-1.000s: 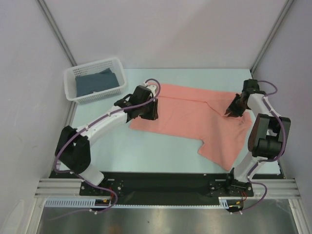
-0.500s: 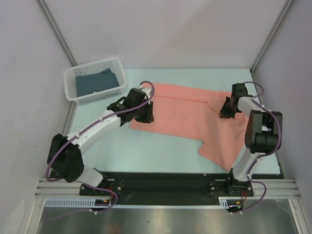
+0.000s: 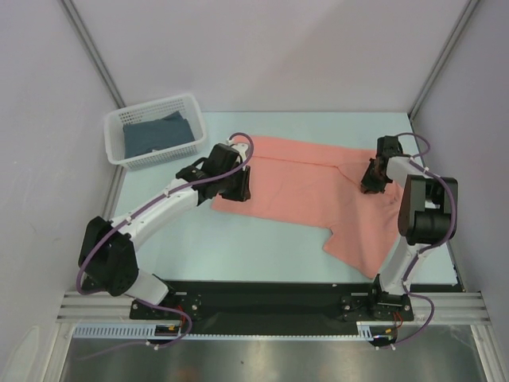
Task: Fold and stack the t-shirts
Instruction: Fold the tshirt
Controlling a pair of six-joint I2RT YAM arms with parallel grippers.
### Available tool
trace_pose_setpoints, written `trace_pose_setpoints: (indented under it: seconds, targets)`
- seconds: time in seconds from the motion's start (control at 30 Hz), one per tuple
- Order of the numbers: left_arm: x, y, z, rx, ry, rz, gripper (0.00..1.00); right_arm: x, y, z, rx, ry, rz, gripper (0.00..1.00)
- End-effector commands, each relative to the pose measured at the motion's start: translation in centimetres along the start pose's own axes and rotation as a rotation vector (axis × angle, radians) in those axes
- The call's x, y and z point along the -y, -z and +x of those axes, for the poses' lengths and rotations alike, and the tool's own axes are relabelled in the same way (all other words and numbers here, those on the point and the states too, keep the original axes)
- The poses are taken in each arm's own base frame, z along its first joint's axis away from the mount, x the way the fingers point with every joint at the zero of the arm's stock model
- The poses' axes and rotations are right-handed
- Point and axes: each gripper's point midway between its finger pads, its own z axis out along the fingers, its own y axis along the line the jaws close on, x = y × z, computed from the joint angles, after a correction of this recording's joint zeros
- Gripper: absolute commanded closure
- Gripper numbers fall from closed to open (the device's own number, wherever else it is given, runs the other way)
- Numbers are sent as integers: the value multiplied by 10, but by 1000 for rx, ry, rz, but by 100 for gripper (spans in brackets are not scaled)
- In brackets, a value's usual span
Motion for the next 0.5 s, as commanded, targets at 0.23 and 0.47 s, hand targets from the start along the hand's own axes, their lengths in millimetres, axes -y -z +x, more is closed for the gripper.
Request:
trace_pose_setpoints:
  seconds: [0.23, 0.47]
  targets:
    - [0, 4, -15, 35, -32, -7, 65, 0, -13, -65, 122, 6, 30, 82]
    - [-3, 5, -13, 29, -38, -19, 65, -7, -15, -117, 194, -72, -10, 80]
